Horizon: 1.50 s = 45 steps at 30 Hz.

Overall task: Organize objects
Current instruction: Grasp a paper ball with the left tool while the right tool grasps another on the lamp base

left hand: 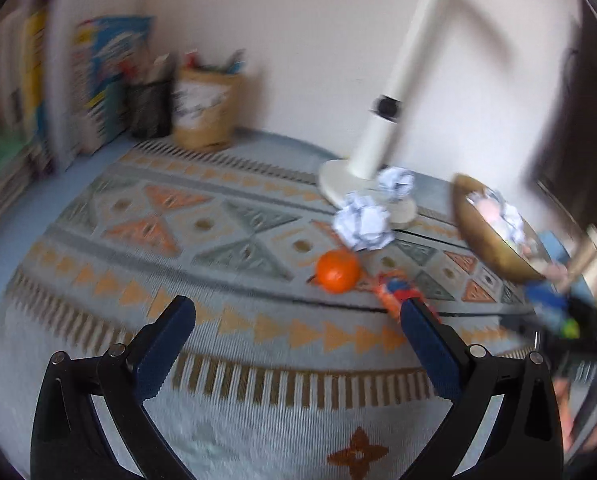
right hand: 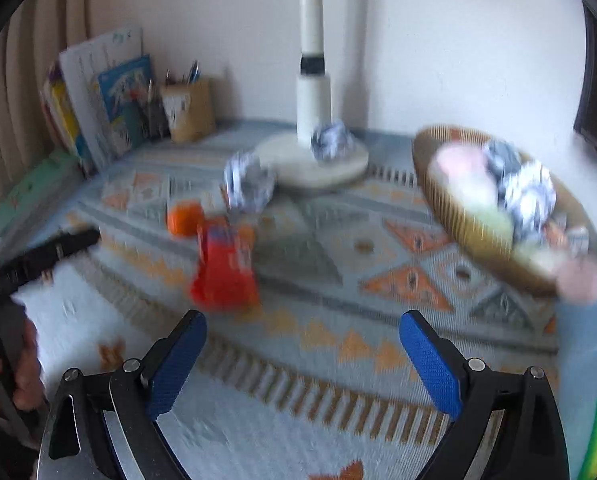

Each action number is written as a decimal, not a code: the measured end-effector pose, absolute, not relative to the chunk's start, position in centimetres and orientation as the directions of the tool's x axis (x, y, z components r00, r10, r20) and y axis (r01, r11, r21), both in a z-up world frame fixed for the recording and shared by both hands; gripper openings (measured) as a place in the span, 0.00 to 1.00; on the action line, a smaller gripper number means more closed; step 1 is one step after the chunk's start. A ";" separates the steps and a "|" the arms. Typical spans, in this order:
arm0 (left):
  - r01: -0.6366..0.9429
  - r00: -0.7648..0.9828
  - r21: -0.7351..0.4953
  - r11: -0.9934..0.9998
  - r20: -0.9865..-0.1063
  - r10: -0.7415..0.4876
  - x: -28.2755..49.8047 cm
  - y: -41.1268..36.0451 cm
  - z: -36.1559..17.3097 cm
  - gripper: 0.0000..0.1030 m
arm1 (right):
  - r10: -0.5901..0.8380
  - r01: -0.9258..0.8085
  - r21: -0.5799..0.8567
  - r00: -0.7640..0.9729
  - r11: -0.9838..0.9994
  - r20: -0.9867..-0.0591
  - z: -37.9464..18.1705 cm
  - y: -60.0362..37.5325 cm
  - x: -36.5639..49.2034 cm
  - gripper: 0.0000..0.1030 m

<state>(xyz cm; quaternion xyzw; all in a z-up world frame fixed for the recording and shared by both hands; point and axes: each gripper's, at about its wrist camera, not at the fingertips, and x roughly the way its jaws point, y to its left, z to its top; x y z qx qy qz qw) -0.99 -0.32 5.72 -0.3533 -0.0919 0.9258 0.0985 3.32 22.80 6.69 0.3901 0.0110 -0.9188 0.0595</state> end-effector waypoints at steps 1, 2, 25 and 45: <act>-0.141 -0.722 -0.228 -0.963 -0.642 0.258 -1.8 -0.2 6.1 0.99 | -0.105 0.108 0.042 -0.693 -0.993 -0.713 7.7 22.7 2.4 0.94; -0.167 -0.716 -0.210 -0.963 -0.646 0.265 -2.6 0.1 6.6 0.99 | -0.112 0.101 0.058 -0.696 -0.993 -0.710 8.5 22.6 1.4 0.94; -0.399 -0.462 -0.268 -0.877 -0.767 0.445 -17.6 8.3 1.7 0.58 | -0.002 -0.150 0.107 -0.572 -0.983 -0.820 5.0 22.9 -21.0 0.52; -0.354 -0.576 -0.250 -0.901 -0.701 0.421 -11.1 5.9 7.6 0.46 | -0.120 -0.017 0.173 -0.657 -0.985 -0.744 10.2 23.2 -12.6 0.10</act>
